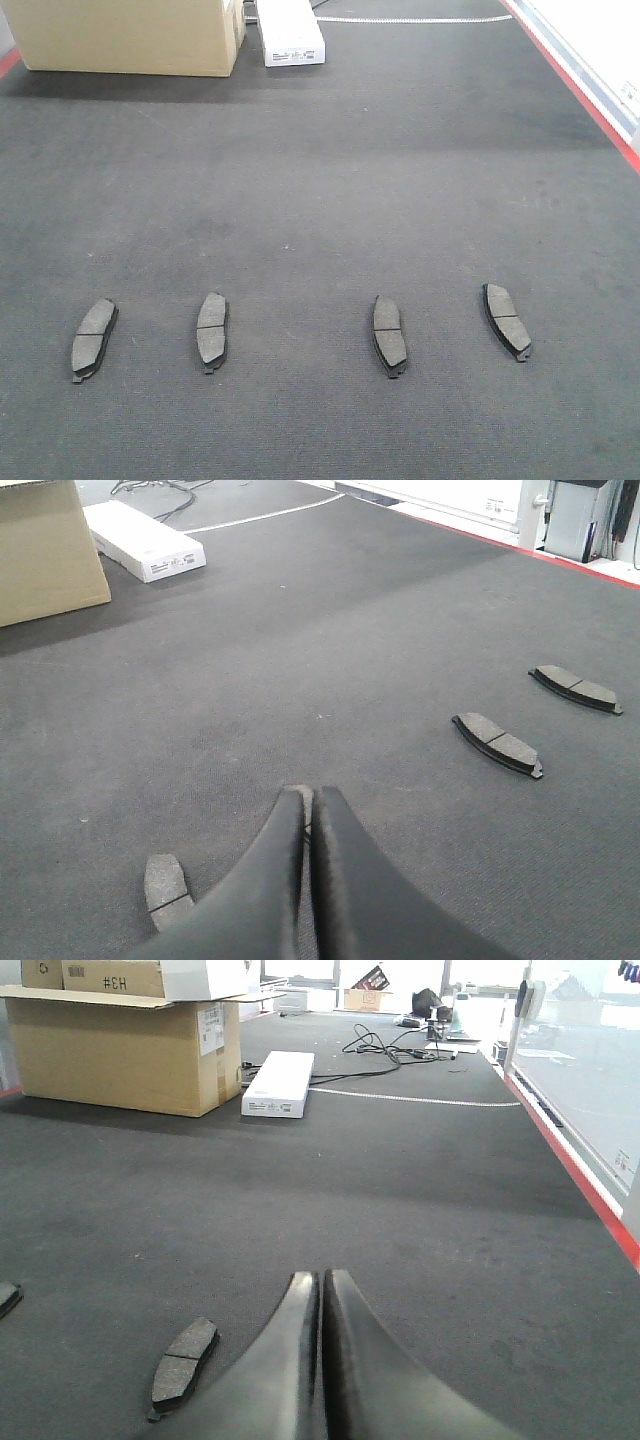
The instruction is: Move and align brake pads A on conveyor
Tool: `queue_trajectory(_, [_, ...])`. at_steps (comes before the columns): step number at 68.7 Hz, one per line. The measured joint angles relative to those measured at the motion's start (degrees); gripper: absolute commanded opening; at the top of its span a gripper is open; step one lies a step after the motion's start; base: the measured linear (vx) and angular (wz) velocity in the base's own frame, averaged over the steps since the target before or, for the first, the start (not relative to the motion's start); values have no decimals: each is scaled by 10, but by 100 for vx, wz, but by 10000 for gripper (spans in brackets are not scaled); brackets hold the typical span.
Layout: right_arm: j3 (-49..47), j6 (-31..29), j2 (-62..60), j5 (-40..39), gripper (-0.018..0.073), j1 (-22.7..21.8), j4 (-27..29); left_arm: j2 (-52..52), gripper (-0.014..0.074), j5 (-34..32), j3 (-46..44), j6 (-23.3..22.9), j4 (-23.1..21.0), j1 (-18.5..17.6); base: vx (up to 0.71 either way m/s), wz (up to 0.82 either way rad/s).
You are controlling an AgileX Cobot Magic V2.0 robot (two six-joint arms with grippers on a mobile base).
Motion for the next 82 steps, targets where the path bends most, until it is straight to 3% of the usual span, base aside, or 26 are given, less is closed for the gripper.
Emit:
queue_trajectory(30, [0, 0, 0, 0, -9, 0, 1, -2, -6, -17, 37, 1, -1, 12, 0, 0])
queue_trajectory(38, [0, 0, 0, 0, -10, 0, 1, -24, -6, -70, 102, 4, -9, 74, 0, 0])
queue_trajectory(47, [0, 0, 0, 0, -10, 0, 1, -77, -6, -168, 186, 5, -39, 180, 0, 0])
queue_trajectory(55, [0, 0, 0, 0, -10, 0, 1, -128, -6, -196, 233, 20, -80, 276, 0, 0])
queue_trajectory(65, [0, 0, 0, 0, -10, 0, 1, -155, -6, -208, 281, 103, -159, 373, 0, 0])
queue_trajectory(74, [0, 0, 0, 0, -10, 0, 1, -155, -6, -243, 321, 141, -184, 409, 0, 0])
queue_trajectory(82, [0, 0, 0, 0, -10, 0, 1, -155, -6, -310, 331, 128, -177, 410, 0, 0])
